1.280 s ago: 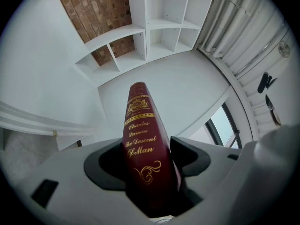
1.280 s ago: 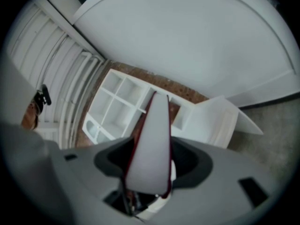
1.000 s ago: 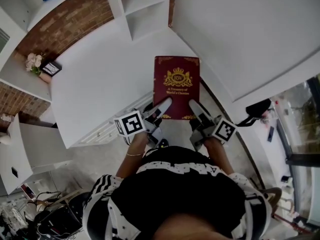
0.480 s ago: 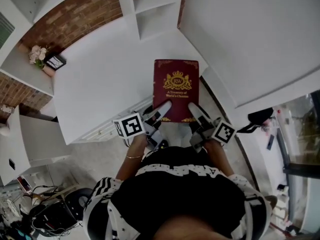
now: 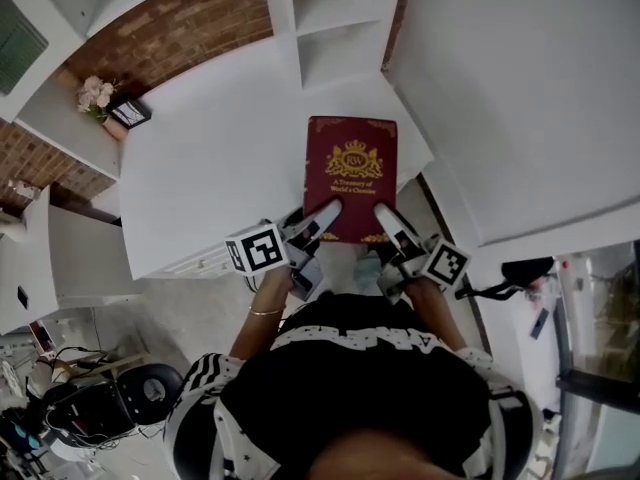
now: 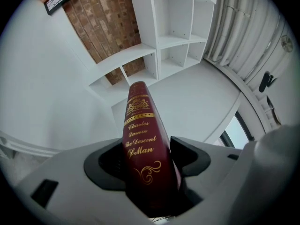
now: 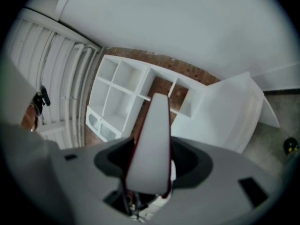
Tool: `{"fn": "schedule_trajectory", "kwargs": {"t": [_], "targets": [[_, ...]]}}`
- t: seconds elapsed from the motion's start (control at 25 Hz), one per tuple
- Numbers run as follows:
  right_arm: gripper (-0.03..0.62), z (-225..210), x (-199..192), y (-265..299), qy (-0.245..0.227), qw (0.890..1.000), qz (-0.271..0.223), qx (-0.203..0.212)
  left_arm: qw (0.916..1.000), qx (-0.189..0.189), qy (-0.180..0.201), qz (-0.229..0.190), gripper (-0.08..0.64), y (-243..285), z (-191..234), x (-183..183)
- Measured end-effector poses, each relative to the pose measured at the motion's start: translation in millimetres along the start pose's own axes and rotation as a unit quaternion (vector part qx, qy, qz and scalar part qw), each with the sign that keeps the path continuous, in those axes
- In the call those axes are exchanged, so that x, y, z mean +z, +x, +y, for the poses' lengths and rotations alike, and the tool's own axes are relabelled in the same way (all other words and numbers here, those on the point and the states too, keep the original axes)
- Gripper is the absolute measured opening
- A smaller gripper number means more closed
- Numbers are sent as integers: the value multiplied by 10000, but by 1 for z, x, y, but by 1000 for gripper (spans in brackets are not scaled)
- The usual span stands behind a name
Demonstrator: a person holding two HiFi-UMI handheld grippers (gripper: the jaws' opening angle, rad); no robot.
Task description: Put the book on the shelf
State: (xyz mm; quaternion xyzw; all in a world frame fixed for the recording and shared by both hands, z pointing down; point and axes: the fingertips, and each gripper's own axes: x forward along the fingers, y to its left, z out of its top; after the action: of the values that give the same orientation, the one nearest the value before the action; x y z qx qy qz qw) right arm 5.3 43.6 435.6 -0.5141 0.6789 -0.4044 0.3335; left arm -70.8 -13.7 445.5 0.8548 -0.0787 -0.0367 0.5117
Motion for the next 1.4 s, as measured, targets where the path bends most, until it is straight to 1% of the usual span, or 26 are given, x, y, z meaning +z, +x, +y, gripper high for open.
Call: {"fn": "schedule_trajectory", "kwargs": {"t": [0.28, 0.44, 0.52, 0.68, 0.84, 1.2, 1.4], "targets": [[262, -9, 16, 9, 103, 9999, 77, 77, 9999, 127, -17, -74, 311, 16, 3, 8], [262, -12, 18, 12, 89, 9998, 76, 184, 9998, 168, 28, -113, 311, 18, 6, 9], [262, -18, 27, 13, 112, 9997, 88, 184, 9997, 200, 15, -139, 311, 28, 7, 11], [262, -34, 56, 23, 153, 9995, 141, 226, 9994, 292, -18, -194, 311, 57, 13, 21], [262, -41, 66, 35, 218, 9989, 218, 345, 9987, 422, 13, -289, 311, 67, 17, 31], [262, -55, 89, 65, 376, 9969, 514, 452, 9958, 709, 94, -574, 313, 85, 25, 58], [261, -71, 107, 84, 347, 9954, 694, 561, 9930, 910, 180, -729, 319, 103, 40, 72]]}}
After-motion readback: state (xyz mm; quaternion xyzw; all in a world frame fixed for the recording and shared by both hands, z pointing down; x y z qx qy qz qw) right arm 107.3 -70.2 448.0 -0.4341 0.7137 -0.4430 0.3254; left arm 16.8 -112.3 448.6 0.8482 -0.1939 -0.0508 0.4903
